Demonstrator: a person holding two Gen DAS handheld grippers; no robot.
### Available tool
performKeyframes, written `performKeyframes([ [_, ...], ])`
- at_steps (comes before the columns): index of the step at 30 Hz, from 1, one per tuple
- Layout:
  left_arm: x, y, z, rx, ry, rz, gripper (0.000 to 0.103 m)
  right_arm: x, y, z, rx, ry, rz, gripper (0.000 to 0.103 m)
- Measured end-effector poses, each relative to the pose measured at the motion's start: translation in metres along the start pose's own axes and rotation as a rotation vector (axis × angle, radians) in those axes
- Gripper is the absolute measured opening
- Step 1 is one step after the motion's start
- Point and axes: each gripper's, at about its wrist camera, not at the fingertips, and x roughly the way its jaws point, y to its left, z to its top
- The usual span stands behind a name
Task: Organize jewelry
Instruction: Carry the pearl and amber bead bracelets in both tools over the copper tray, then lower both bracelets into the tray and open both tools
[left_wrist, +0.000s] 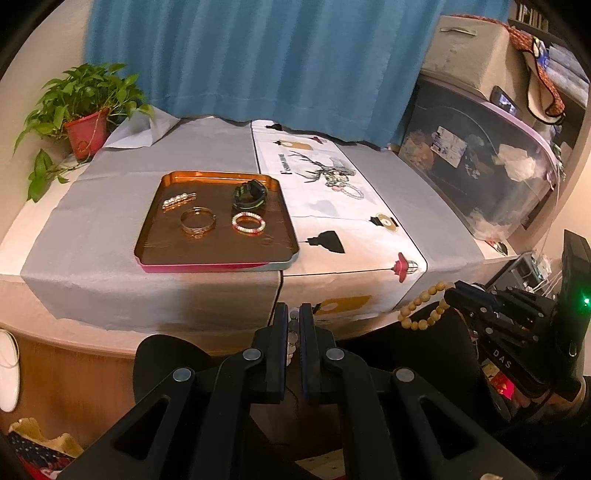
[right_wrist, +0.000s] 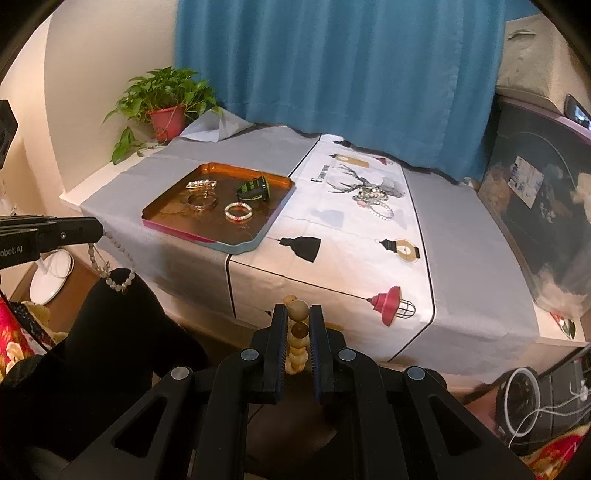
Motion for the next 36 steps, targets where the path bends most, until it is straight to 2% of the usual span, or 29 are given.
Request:
performKeyframes([
  [8, 0.008, 0.027, 0.013, -0.047, -0.007, 0.014, 0.004, 0.021, 0.008, 0.019, -0.03, 0.021, 0.001, 0.012],
  [19, 0.029, 0.059, 0.053, -0.052, -0.037, 0.032, 0.004, 0.062, 0.031, 0.074, -0.075, 0.003, 0.012, 0.012],
  [28, 0.07, 0.087, 0.087, -0.058, -0.021, 0.044, 0.004, 0.114, 0.058, 0.119, -0.093, -0.001, 0.072, 0.012],
  [36, 0.115, 0.111, 0.104, -0.057, 0.024, 0.067, 0.004, 0.161, 0.081, 0.138, -0.112, 0.024, 0.11, 0.012],
])
